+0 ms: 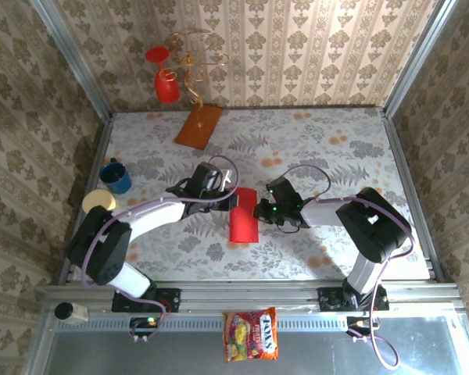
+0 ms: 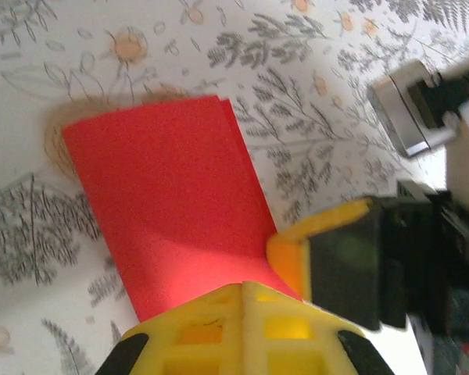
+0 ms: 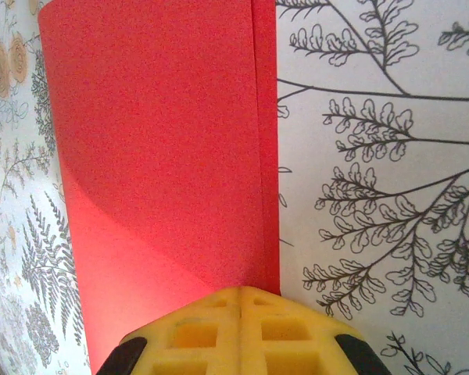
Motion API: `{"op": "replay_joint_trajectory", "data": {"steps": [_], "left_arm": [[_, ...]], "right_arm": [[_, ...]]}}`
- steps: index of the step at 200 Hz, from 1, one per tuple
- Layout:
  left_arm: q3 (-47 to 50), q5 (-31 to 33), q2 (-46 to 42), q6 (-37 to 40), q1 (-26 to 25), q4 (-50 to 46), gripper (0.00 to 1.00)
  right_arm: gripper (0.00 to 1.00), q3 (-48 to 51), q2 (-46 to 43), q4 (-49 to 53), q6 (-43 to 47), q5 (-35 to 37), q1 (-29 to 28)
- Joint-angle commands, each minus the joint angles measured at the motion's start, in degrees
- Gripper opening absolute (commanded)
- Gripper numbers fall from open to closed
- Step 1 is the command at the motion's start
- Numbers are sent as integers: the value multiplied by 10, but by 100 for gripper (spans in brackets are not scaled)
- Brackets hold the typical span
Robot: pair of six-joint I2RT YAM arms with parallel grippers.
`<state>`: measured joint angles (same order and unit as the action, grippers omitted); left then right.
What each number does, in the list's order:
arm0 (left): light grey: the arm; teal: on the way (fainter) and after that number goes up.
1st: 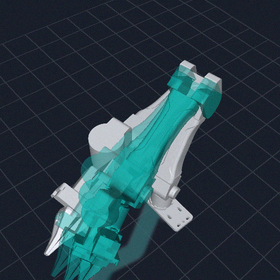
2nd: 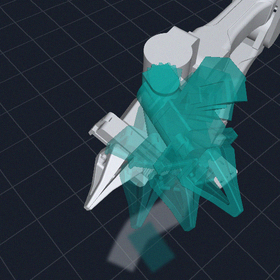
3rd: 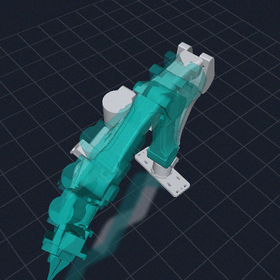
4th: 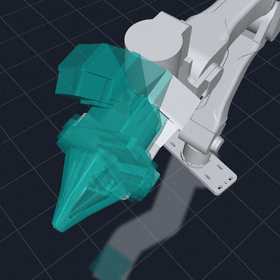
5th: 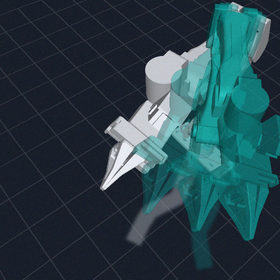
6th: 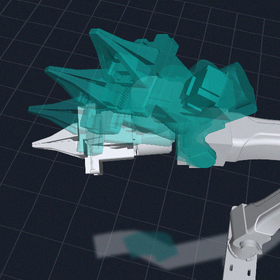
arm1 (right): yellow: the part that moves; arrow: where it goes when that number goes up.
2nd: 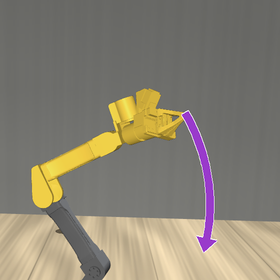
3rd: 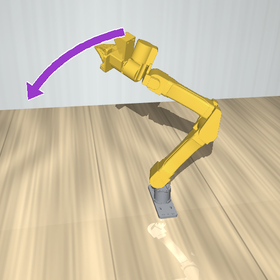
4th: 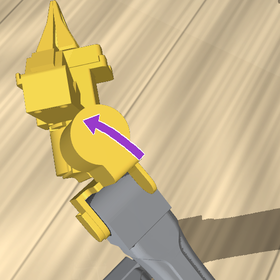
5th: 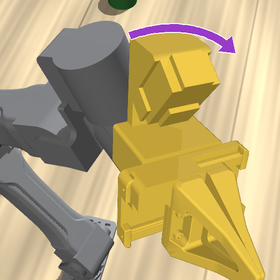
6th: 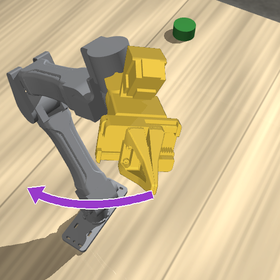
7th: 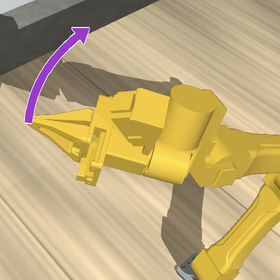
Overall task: Fold a paper plane with a square sheet of paper (pick it up from the middle)
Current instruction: First fold in half a square sheet of paper at the center of the table.
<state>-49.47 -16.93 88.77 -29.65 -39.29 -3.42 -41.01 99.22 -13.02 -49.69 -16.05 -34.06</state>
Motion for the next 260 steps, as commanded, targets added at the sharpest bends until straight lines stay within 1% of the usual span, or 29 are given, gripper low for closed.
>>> {"op": "replay_joint_trajectory", "data": {"steps": [1, 48, 131, 157, 184, 209, 235, 260], "left_arm": [[-26, -21, 43, 36, 14, -3, 0], [-51, -25, 99, 43, 39, 18, 0], [-6, -17, 165, 27, 60, 81, 0], [-6, -22, 153, 27, 61, 76, 0], [-8, -34, 108, 21, 57, 63, 0], [-5, -31, 71, 21, 42, 48, 0], [-3, -27, 63, 22, 35, 45, 0], [-14, -19, 75, 31, 37, 40, 0]], "right_arm": [[0, 25, 34, 77, -1, 23, -5], [0, 22, 37, 76, 1, 22, -5], [0, 26, 45, 65, -1, 18, -5], [0, 26, 45, 66, 1, 18, -5], [0, 27, 44, 66, 1, 18, -5], [0, 28, 42, 65, 1, 19, -5], [0, 30, 43, 63, 0, 19, -5], [0, 31, 45, 62, 0, 18, -5]]}}
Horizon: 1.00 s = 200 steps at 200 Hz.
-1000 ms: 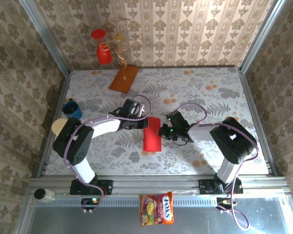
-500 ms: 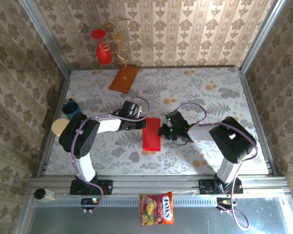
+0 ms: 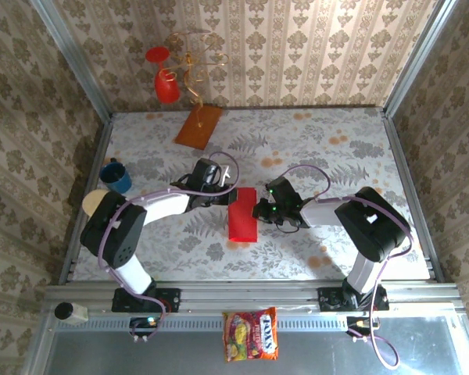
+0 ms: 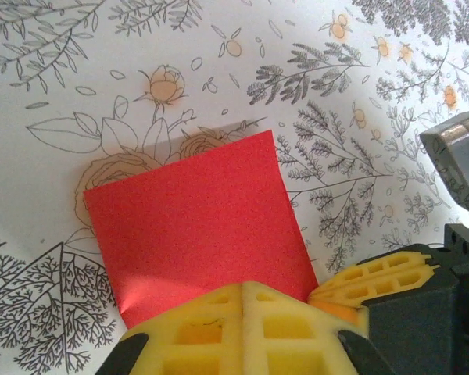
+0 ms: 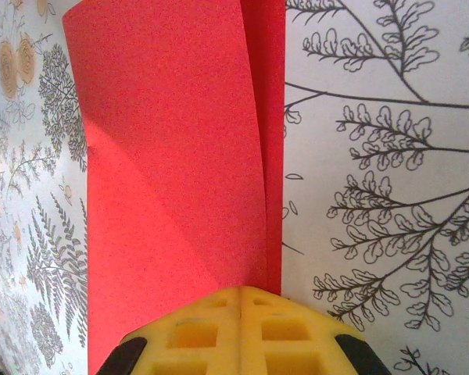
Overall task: Fold a paper plane with a square sheet of paper (pick it up from the middle)
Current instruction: First fold in half a square sheet of paper at the center of the table.
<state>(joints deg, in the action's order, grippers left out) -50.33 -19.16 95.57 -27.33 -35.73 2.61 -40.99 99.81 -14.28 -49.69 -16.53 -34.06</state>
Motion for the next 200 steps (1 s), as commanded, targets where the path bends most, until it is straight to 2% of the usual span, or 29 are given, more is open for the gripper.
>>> {"op": "replay_joint_trajectory", "data": {"steps": [1, 88, 200], "left_arm": [[-6, 3, 9, 9, 2, -20, 0], [-56, 7, 82, 38, 29, -26, 0], [-23, 24, 114, 38, 33, -8, 0]], "right_arm": [[0, 30, 39, 74, 0, 23, -5], [0, 27, 39, 84, 6, 25, -4], [0, 2, 39, 107, 20, 20, -3]]}}
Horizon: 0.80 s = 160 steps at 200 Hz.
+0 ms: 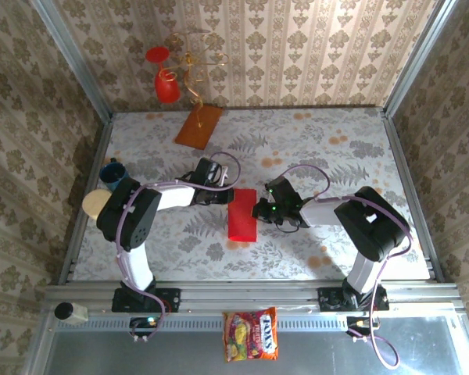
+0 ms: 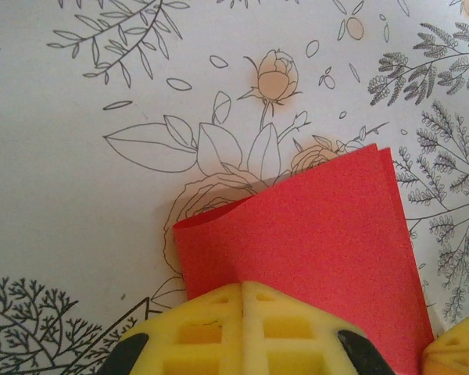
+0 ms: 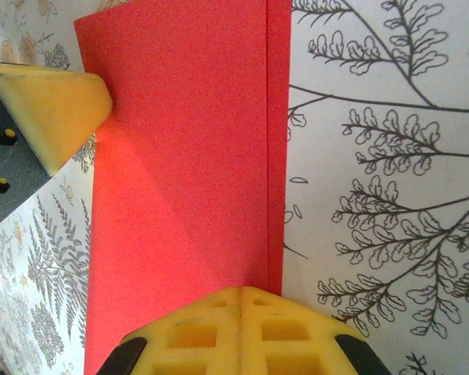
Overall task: Fold a paper plane with a square sheet of paper (pick it up from the middle)
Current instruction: First fold in half a square sheet of paper at the center of the table.
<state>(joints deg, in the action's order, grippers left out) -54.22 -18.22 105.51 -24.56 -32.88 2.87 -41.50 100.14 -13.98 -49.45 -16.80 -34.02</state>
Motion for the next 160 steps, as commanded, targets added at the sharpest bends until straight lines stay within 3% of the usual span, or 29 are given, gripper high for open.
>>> {"op": "replay_joint_trajectory", "data": {"steps": [1, 91, 160], "left_arm": [[16, 14, 14, 10, 5, -11, 0], [38, 27, 12, 3, 4, -1, 0], [47, 32, 11, 3, 5, -1, 0]], "right_arm": [[0, 7, 35, 105, 18, 23, -4], [0, -87, -52, 177, 64, -27, 2], [0, -126, 9, 91, 5, -81, -35]]}}
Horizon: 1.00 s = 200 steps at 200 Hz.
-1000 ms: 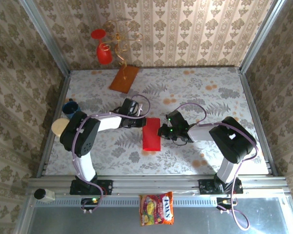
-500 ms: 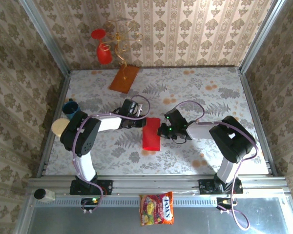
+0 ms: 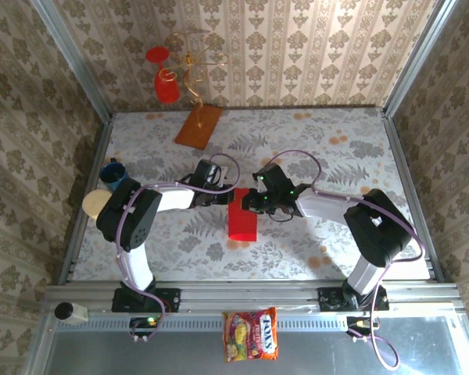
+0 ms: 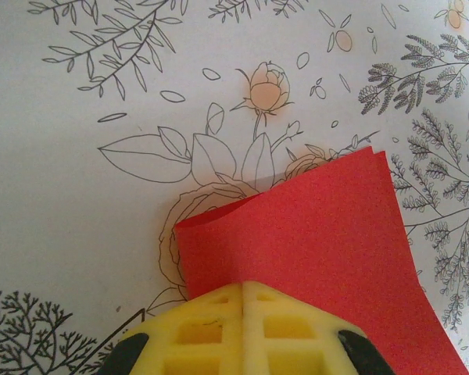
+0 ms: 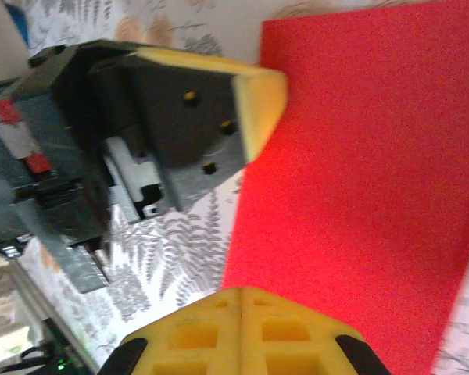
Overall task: Fold a paper plane with a square sheet of paper (pick it up from the middle)
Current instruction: First fold in half a square sheet of paper at the center of the table.
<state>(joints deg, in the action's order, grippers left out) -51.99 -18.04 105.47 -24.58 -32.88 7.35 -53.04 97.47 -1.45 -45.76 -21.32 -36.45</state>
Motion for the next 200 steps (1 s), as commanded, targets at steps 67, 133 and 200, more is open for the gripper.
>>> {"op": "replay_joint_trajectory", "data": {"steps": [67, 133, 200], "left_arm": [[34, 28, 13, -2, 5, -40, 0], [34, 27, 20, -5, 5, -37, 0], [35, 37, 25, -7, 5, -41, 0]], "right_arm": [[0, -31, 109, -83, -64, -50, -39], [0, -16, 142, -71, -63, -47, -53], [0, 27, 122, -28, -24, -49, -69]]}}
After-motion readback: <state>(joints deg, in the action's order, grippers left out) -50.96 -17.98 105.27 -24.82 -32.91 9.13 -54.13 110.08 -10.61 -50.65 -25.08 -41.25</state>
